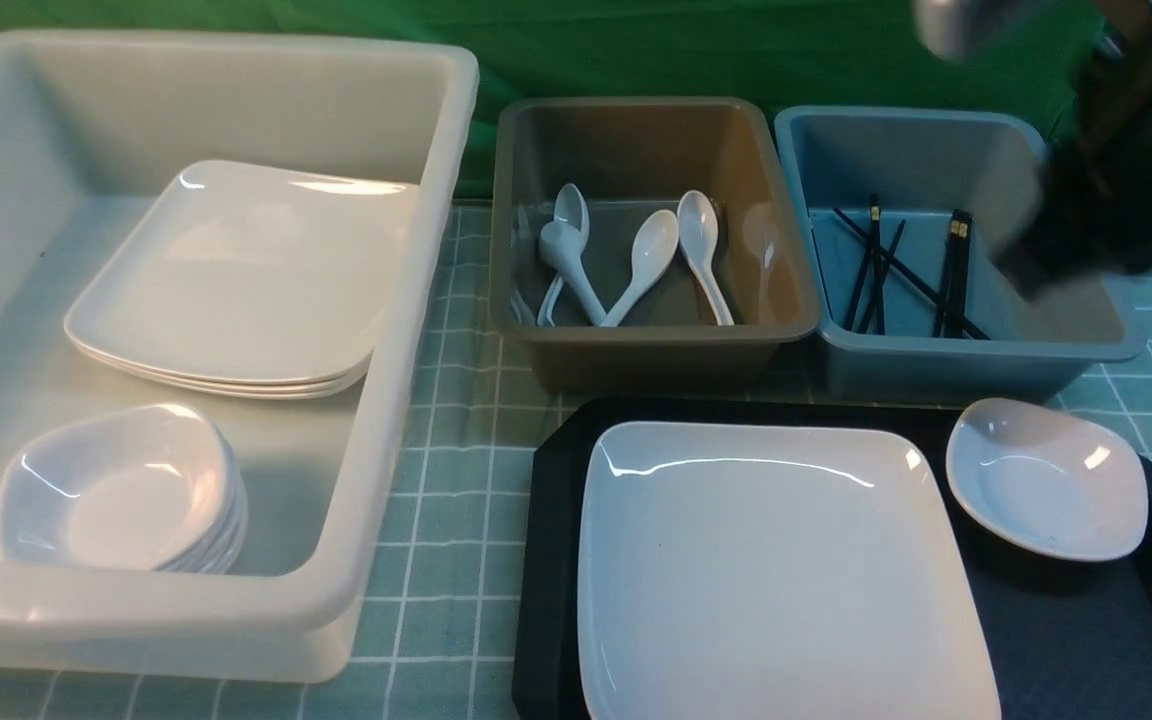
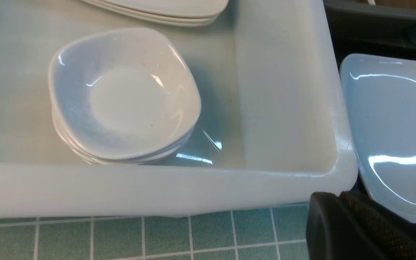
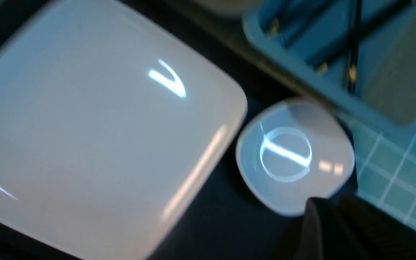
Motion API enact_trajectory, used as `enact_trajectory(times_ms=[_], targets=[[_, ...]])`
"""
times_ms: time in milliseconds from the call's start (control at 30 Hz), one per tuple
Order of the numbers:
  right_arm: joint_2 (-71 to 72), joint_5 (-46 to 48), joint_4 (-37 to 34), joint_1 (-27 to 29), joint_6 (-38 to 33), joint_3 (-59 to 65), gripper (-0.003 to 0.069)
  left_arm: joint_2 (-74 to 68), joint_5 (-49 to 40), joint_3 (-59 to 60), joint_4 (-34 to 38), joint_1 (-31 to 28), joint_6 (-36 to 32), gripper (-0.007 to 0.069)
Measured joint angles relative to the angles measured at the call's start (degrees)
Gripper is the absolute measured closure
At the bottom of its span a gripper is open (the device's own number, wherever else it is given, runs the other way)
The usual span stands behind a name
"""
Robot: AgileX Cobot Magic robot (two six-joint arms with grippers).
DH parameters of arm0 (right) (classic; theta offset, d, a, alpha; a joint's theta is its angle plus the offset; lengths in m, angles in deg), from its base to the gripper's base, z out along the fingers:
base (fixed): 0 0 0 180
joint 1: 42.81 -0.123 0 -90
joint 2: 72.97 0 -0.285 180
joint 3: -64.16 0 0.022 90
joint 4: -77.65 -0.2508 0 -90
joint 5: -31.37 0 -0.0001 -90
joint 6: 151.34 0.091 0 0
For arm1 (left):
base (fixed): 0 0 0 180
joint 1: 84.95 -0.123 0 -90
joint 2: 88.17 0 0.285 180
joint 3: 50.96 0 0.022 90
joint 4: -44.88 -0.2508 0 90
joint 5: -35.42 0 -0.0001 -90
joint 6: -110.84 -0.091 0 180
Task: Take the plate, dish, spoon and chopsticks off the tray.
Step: Use the right arm to grab a small plate from the dinner plate
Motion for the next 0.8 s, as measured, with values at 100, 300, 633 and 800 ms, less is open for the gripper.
enact_trajectory(times_ms=[100, 300, 633, 800], targets=[[1.4, -6.9, 0.0, 6.4, 0.0, 10.8, 0.0431, -1.8, 0.0, 0.0, 0.3, 0.0, -0.7, 0.0613], [-3.4, -25.4, -0.4, 12.8, 0.2, 26.9, 0.0176, -3.0, 2.4, 2.0, 1.4, 0.0, -1.3, 0.0613], [-14.7, -37.3, -0.8, 12.9, 0.2, 27.7, 0.0131, -3.0, 3.7, 4.1, 0.9, 0.0, -1.7, 0.0613], [-17.6, -40.6, -0.8, 12.4, 0.2, 27.7, 0.0131, -3.0, 3.7, 4.1, 0.9, 0.0, -1.7, 0.0613]])
